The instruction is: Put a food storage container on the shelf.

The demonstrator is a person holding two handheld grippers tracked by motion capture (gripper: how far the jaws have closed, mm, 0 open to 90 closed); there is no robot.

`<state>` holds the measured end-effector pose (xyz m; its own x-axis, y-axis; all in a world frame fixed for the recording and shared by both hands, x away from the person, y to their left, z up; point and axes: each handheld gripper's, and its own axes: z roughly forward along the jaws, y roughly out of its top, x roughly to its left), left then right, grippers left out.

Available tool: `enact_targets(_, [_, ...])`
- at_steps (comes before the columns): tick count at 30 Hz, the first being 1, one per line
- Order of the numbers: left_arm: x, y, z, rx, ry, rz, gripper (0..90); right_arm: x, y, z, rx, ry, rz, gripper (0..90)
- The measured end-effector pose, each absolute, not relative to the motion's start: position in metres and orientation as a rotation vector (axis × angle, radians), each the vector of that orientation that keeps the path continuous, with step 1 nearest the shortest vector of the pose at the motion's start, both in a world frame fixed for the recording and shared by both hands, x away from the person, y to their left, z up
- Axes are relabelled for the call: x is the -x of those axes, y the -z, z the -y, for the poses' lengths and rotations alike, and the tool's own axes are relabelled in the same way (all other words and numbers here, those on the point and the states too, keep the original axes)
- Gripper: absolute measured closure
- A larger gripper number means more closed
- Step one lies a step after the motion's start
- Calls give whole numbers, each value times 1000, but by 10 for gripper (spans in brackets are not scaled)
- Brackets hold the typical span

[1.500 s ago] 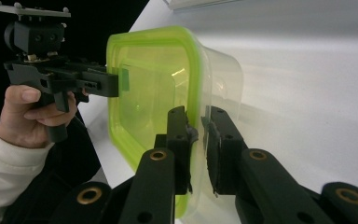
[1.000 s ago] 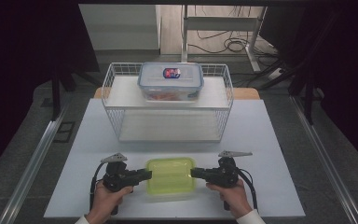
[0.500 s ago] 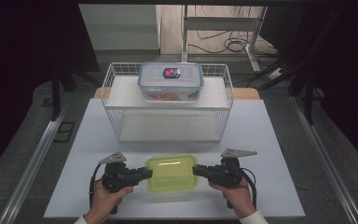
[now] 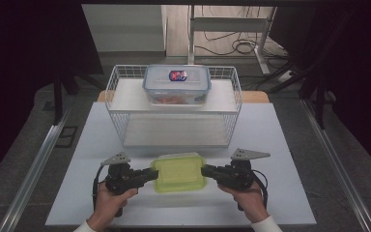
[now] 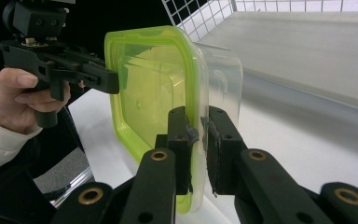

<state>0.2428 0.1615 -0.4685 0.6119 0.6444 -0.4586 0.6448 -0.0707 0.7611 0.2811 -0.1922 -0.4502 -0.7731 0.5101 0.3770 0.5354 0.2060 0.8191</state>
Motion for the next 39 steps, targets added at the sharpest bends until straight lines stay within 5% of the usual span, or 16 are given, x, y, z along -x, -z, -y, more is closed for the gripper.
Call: enact_targets(39, [-266, 410, -165, -1755, -62, -979, 772, -295, 400, 191, 989, 1781, 2466, 809])
